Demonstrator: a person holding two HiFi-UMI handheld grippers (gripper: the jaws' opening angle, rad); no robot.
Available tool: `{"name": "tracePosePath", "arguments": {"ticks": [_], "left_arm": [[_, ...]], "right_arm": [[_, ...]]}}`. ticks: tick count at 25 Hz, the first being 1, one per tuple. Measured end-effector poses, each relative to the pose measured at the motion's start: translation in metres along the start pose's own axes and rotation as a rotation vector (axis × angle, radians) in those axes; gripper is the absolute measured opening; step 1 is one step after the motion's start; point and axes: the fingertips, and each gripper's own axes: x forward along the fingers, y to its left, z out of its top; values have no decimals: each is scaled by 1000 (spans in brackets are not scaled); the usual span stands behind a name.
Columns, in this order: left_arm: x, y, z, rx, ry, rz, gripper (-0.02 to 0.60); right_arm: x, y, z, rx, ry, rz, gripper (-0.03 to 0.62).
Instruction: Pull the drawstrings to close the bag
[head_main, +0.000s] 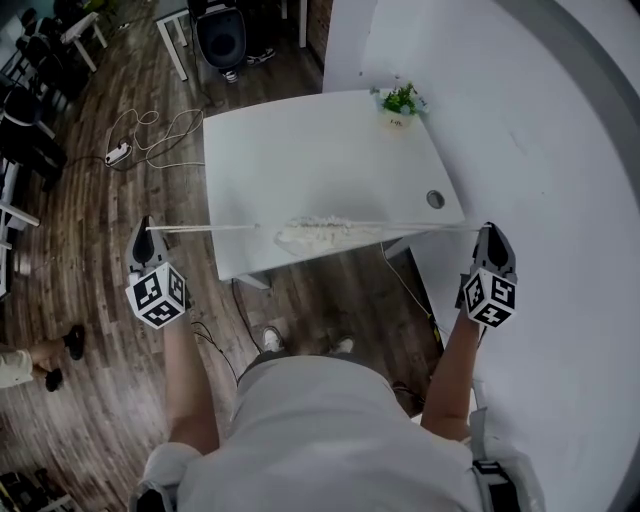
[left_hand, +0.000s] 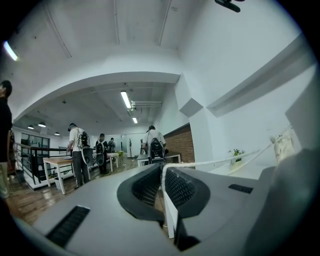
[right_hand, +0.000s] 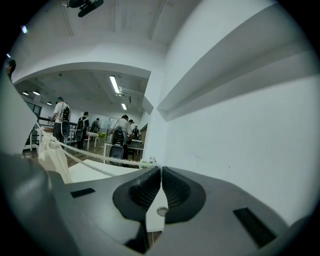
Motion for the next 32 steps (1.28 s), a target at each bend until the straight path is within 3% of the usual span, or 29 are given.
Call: {"name": "tracePosePath", "arguments": {"ticks": [10, 20, 32], "left_arm": [[-17, -22, 5, 5, -15, -32, 20], [-7, -74, 14, 9, -27, -141, 18], [17, -72, 19, -70, -23, -178, 18]], "right_arm": [[-18, -29, -6, 26, -15, -26, 40], [-29, -79, -5, 18, -35, -81, 40], [-15, -76, 17, 32, -73, -82, 40]]}}
